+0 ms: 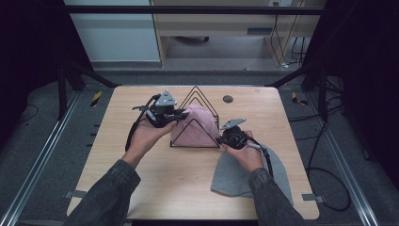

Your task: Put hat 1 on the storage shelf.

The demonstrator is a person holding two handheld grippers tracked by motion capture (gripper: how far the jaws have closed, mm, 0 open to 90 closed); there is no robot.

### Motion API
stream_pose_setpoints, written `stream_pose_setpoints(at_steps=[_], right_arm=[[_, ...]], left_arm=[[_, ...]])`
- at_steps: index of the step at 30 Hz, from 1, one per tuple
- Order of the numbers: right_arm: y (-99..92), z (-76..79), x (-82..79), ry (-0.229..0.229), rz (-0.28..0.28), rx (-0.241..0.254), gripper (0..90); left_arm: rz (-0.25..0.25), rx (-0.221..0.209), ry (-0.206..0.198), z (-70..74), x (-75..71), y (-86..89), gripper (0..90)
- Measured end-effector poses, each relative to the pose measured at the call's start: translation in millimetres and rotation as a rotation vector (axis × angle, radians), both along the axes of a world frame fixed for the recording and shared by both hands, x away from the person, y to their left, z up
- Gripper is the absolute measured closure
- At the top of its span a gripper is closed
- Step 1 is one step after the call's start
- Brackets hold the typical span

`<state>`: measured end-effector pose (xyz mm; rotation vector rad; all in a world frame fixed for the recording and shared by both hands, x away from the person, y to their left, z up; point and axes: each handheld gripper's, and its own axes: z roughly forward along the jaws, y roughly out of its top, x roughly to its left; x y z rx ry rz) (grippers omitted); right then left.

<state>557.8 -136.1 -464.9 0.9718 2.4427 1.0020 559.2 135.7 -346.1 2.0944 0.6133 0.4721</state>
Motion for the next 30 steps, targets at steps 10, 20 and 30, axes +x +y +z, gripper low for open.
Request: stream_pose_setpoints(at_steps=[10, 20, 30], right_arm=[[-1.2, -0.2, 0.3, 0.004, -0.008, -0.001, 77.5], [-10.1, 5.2, -7.1, -0.008, -0.029, 0.017, 67.0], [-48.5, 20.3, -17.1, 0.007, -0.127, -0.034, 35.5]], left_arm=[[-0.004, -0.010, 0.007, -1.8, -1.0, -0.8, 75.4], [0.017, -0.048, -0.019, 3.1, -9.7, 2.6, 52.5], [0.041, 0.006, 0.051, -22.2, -50.2, 23.8, 18.2]])
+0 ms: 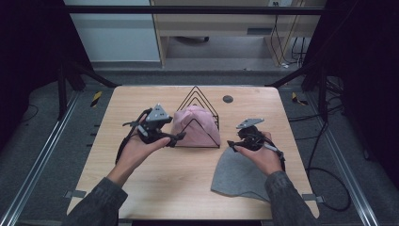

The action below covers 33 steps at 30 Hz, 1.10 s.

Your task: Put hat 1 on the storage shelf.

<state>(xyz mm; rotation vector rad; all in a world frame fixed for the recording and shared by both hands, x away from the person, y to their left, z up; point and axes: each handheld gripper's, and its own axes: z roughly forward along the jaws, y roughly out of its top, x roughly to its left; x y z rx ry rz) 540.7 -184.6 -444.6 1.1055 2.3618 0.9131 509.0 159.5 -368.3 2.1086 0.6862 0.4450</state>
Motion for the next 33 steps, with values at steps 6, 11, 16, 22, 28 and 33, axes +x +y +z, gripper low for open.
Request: stream_pose_setpoints(at_steps=[6, 11, 16, 22, 28, 33], right_arm=[[-44.2, -6.8, 7.1, 0.066, -0.142, -0.015, 20.2], [-72.0, -16.7, 6.0, 0.110, -0.203, -0.020, 26.2], [-89.8, -25.6, 0.5, 0.142, -0.240, -0.010, 34.2], [-95.7, -34.3, -3.9, 0.186, -0.235, -0.011, 32.8], [-96.5, -36.5, -5.5, 0.232, -0.238, -0.044, 32.9], [-98.2, -36.2, -8.1, 0.238, -0.235, -0.048, 35.1]], left_arm=[[0.026, 0.014, 0.073, -38.8, -24.8, 21.5, 9.8], [0.085, 0.017, 0.128, -76.1, -37.1, 46.8, 10.3], [0.119, 0.064, 0.147, -83.7, -42.5, 61.2, 10.1], [0.148, 0.071, 0.166, -88.8, -39.0, 67.7, 9.9], [0.174, 0.044, 0.158, -86.7, -35.3, 72.6, 10.1], [0.203, 0.032, 0.140, -83.3, -36.4, 78.1, 11.9]])
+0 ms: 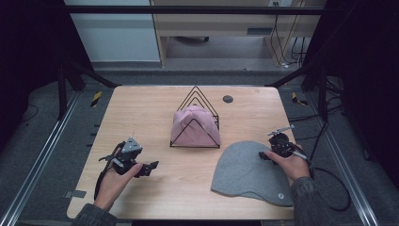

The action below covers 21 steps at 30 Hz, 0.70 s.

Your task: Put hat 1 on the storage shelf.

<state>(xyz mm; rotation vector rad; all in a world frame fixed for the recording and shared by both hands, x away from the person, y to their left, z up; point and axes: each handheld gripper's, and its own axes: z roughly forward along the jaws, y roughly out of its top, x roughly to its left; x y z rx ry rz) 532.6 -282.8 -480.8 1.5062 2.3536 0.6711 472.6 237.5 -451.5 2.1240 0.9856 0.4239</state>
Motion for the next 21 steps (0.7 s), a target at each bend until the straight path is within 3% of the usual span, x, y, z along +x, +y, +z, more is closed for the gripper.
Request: stream_pose_setpoints(at_steps=[11, 14, 18, 20, 21], right_arm=[[1.2, -1.6, -1.6, -0.006, -0.003, 0.006, 38.6], [2.8, -1.0, -2.5, -0.007, 0.005, 0.005, 44.8], [8.7, 1.2, -5.0, -0.006, 0.052, 0.013, 69.8], [11.6, 4.0, -7.3, -0.037, 0.063, 0.003, 79.1], [14.4, 7.4, -9.1, -0.042, 0.072, 0.025, 82.9]], left_arm=[[-0.003, 0.025, 0.003, -0.8, -0.3, 0.6, 11.9], [-0.002, 0.028, -0.001, -0.4, -0.5, -0.5, 11.8], [-0.002, 0.044, -0.001, -0.7, -0.3, -1.4, 11.9], [-0.002, 0.043, -0.001, -0.6, -0.7, -1.2, 11.9], [-0.002, 0.043, -0.002, -0.7, -0.7, -1.3, 11.9]])
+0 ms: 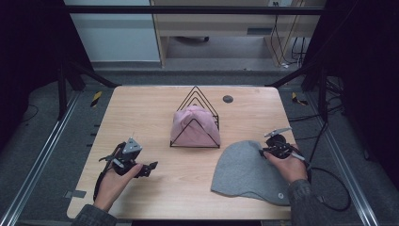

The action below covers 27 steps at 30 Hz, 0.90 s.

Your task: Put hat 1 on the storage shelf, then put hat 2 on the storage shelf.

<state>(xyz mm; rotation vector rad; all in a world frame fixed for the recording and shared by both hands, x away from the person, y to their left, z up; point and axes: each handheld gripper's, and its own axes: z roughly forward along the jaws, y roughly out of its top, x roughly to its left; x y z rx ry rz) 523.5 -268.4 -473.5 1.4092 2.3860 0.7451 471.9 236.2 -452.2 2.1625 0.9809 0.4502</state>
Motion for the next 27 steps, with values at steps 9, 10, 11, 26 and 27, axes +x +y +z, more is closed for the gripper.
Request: stream_pose_setpoints(at_steps=[9, 10, 11, 26, 27], right_arm=[[23.0, 28.8, -15.3, -0.058, 0.092, 0.053, 85.1], [23.0, 28.8, -15.3, -0.058, 0.092, 0.053, 85.1], [26.1, 34.8, -18.9, -0.076, 0.115, 0.061, 85.1], [68.2, 97.2, -63.5, -0.224, 0.343, 0.172, 85.8], [70.4, 100.0, -64.3, -0.227, 0.350, 0.174, 85.8]], left_arm=[[-0.020, -0.024, 0.016, 1.9, -1.4, -3.2, 10.2], [-0.020, -0.024, 0.016, 1.9, -1.4, -3.2, 9.7], [-0.031, -0.029, 0.011, 2.3, -1.9, -3.6, 9.7], [-0.117, -0.111, 0.024, 3.0, -4.1, -12.4, 11.3], [-0.131, -0.118, 0.025, 3.2, -4.3, -14.2, 11.3]])
